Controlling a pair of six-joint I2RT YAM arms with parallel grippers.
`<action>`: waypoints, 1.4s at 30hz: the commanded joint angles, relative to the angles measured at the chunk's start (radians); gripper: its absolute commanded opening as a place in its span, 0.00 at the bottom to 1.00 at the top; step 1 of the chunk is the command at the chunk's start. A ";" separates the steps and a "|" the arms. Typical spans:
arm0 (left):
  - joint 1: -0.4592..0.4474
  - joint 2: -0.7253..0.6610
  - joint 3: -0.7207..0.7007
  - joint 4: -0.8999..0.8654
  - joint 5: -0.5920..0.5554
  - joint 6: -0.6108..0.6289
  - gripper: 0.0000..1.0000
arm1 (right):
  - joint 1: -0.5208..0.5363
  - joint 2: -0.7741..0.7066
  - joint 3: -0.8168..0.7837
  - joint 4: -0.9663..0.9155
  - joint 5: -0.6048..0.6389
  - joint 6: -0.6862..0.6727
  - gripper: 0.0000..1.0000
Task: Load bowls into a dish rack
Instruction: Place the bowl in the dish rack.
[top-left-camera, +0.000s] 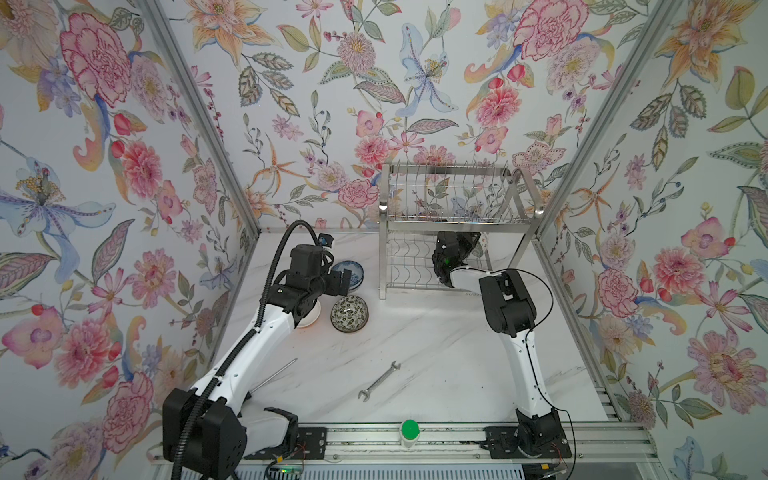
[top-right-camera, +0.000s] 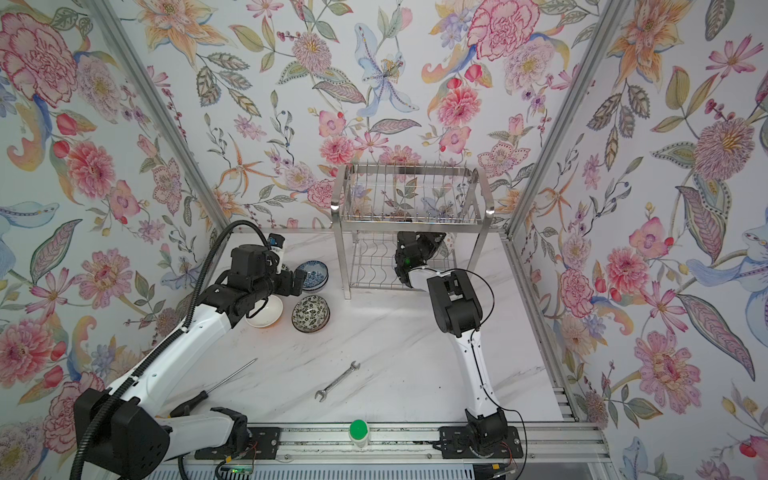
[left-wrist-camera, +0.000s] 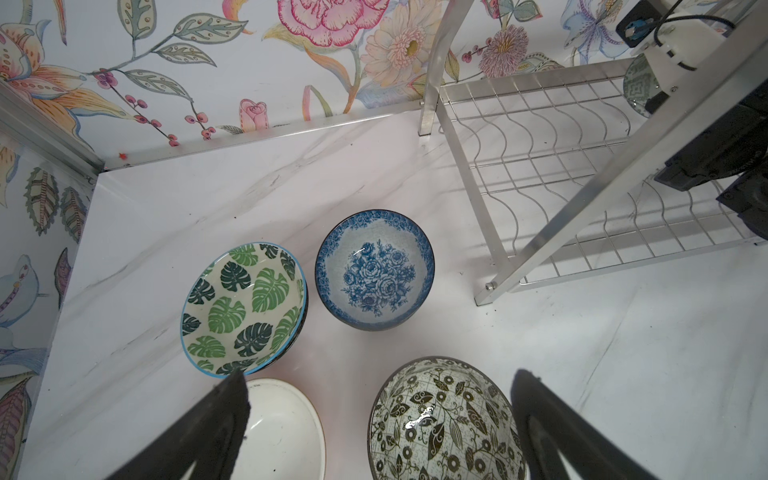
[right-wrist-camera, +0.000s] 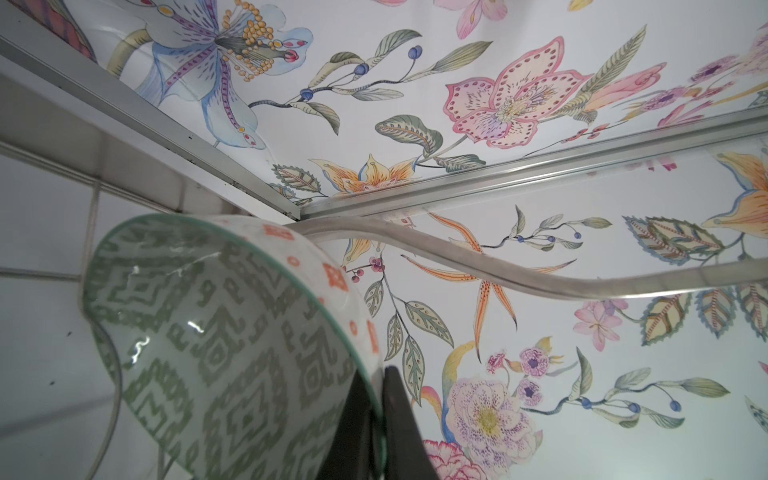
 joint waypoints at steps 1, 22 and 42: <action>0.008 0.003 0.015 0.005 0.017 0.016 0.99 | 0.000 -0.012 0.028 -0.031 0.016 0.059 0.10; 0.008 -0.010 0.002 0.010 0.020 0.007 0.99 | 0.019 -0.090 -0.011 -0.077 -0.014 0.098 0.72; 0.010 -0.010 -0.001 -0.014 -0.058 0.001 0.99 | 0.170 -0.343 -0.384 -0.146 -0.250 0.228 0.99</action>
